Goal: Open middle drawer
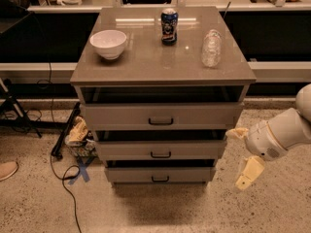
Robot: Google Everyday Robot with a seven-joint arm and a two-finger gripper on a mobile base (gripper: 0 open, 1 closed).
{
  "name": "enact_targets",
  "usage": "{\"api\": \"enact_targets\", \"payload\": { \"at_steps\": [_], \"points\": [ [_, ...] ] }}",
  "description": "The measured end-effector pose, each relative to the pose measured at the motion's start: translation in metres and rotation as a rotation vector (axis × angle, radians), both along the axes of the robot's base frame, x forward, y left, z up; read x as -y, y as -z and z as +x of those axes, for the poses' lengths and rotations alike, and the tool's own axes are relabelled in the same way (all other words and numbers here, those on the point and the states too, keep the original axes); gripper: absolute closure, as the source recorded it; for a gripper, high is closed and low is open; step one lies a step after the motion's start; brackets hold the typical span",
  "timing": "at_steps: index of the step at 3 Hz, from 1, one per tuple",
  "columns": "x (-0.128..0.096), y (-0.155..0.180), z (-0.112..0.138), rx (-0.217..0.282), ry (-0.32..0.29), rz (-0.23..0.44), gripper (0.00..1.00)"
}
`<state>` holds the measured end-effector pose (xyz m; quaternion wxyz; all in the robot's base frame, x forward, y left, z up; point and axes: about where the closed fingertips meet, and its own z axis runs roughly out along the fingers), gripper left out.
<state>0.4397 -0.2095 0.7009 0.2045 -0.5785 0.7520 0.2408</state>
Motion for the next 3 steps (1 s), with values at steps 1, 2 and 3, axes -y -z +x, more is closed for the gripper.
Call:
{"api": "enact_targets", "payload": {
  "at_steps": [1, 2, 3],
  "points": [
    [-0.003, 0.046, 0.001, 0.003, -0.024, -0.012, 0.00],
    [-0.018, 0.114, 0.015, 0.040, -0.083, -0.018, 0.00],
    [-0.036, 0.183, 0.047, 0.103, -0.105, -0.056, 0.00]
  ]
}}
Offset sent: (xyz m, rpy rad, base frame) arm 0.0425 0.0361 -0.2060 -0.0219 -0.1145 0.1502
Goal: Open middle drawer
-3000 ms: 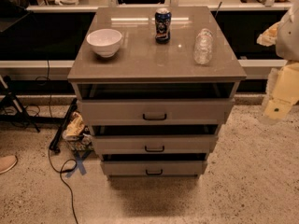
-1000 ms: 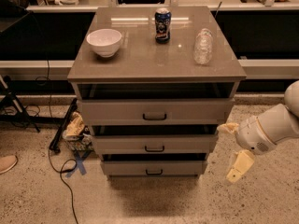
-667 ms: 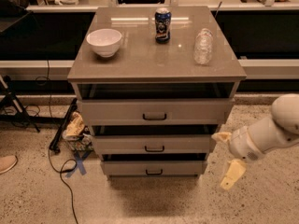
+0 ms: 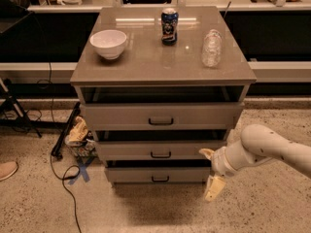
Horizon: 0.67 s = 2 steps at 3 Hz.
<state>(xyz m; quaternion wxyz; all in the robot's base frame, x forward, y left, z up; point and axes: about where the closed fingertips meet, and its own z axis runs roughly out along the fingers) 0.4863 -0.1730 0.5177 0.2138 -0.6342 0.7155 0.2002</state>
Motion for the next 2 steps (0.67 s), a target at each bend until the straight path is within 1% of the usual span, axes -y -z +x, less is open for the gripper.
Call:
{"api": "enact_targets", "payload": {
  "at_steps": [1, 2],
  "points": [
    [0.000, -0.001, 0.002, 0.007, 0.006, 0.000, 0.00],
    [0.001, 0.013, 0.012, 0.048, 0.013, -0.027, 0.00]
  ]
}}
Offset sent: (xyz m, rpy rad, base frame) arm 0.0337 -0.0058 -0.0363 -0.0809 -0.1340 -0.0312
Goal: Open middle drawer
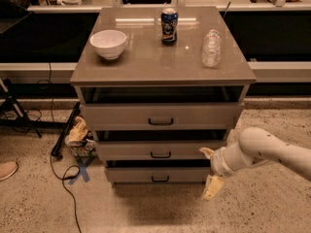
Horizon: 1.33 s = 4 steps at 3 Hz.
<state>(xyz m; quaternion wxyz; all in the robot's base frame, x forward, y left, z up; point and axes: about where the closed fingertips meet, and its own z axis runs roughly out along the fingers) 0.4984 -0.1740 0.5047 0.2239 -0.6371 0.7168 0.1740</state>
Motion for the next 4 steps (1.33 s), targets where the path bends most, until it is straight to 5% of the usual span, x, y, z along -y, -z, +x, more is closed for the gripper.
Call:
{"api": "enact_targets", "payload": {
  "at_steps": [2, 4],
  "points": [
    [0.011, 0.025, 0.065, 0.238, 0.000, -0.096, 0.00],
    [0.003, 0.055, 0.121, 0.282, -0.037, -0.131, 0.00]
  ]
}}
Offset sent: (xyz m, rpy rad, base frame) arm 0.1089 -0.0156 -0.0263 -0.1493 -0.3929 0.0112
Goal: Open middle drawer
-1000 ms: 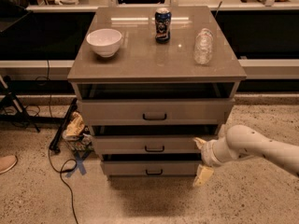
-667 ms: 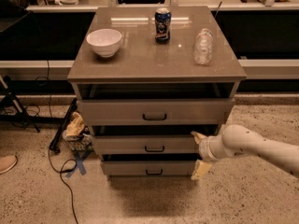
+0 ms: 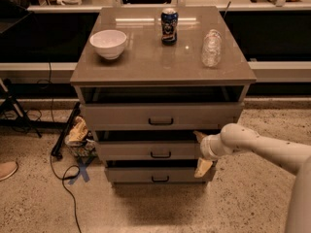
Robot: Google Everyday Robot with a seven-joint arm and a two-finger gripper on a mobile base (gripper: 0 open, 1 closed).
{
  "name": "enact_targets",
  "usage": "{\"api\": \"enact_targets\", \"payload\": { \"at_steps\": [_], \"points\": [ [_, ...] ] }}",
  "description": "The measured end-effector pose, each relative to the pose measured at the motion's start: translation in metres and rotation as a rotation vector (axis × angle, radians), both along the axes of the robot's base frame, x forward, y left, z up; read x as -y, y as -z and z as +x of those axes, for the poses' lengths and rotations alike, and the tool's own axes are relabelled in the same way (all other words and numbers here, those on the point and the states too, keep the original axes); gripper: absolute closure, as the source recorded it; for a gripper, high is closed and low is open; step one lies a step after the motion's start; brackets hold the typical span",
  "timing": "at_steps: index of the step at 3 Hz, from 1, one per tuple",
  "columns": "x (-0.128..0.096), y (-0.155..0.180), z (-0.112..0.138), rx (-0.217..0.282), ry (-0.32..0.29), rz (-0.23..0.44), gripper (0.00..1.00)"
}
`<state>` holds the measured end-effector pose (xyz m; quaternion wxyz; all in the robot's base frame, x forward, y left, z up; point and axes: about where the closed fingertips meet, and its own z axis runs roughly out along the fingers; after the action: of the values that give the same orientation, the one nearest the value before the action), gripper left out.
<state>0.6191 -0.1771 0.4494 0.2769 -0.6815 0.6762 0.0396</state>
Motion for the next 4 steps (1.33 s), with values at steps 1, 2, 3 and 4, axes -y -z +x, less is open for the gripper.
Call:
{"api": "enact_targets", "payload": {
  "at_steps": [1, 2, 3, 4],
  "points": [
    [-0.005, 0.015, 0.019, -0.011, -0.011, -0.002, 0.19],
    [0.008, 0.038, 0.015, -0.065, 0.016, 0.009, 0.43],
    [0.022, 0.043, 0.005, -0.081, 0.056, 0.024, 0.66],
    [0.022, 0.034, 0.005, -0.081, 0.056, 0.024, 0.89]
  ]
}}
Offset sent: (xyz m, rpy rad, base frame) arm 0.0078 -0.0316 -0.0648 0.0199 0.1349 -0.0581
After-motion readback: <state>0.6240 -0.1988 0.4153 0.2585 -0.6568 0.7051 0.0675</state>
